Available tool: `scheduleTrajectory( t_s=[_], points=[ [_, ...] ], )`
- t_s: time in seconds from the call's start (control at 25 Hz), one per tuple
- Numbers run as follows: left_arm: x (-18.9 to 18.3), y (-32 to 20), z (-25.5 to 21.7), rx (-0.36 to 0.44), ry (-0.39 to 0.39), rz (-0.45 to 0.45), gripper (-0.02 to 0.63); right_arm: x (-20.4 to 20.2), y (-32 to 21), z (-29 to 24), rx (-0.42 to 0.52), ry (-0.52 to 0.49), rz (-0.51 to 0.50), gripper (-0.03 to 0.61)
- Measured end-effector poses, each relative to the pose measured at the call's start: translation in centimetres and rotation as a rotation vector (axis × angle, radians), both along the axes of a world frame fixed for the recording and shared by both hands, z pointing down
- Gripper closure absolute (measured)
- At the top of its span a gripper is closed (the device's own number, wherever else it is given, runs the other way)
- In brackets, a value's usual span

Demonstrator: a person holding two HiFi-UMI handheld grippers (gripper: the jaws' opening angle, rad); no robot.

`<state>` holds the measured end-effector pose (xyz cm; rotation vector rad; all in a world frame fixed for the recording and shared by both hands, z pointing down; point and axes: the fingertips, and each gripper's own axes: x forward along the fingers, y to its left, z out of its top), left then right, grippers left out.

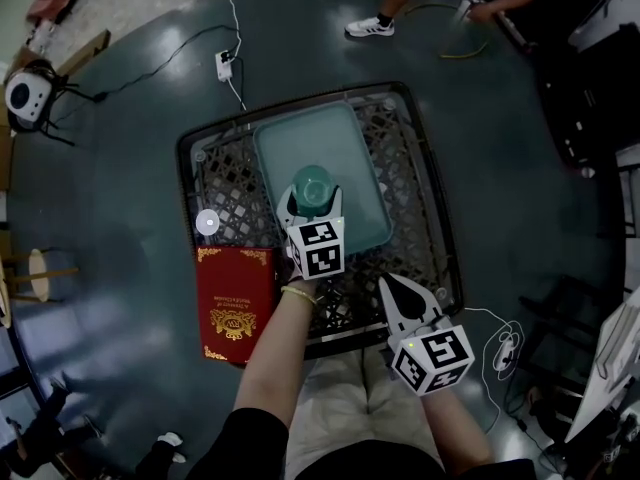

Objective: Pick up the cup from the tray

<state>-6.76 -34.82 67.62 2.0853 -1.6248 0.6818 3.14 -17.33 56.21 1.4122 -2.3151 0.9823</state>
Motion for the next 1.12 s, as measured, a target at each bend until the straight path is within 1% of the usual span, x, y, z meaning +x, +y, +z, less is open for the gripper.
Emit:
scheduleTrajectory(
  t_s=[0.32, 0.6, 0.92, 1.12],
  points=[
    [0.9, 2.0, -2.8, 0.009, 0.002, 0.016, 0.253, 0.4, 0.1, -1.9, 0.034, 0.015, -0.001, 0.577],
    [1.0, 5.3, -6.5, 0.022, 0.016, 0.025, 0.253, 0.4, 0.8, -4.5, 0.08, 0.018, -0.017, 0.577],
    [0.1, 9.6, -10.6, 0.037, 0.017, 0.012, 0.253, -0.1, 1.8, -7.1, 0.138, 0.012, -0.063, 0.577],
    [-0.6, 12.4, -12.6, 0.043, 0.005, 0.013, 0.253, -0.9, 2.7, -8.2, 0.166, 0.003, -0.105, 0.577]
  ],
)
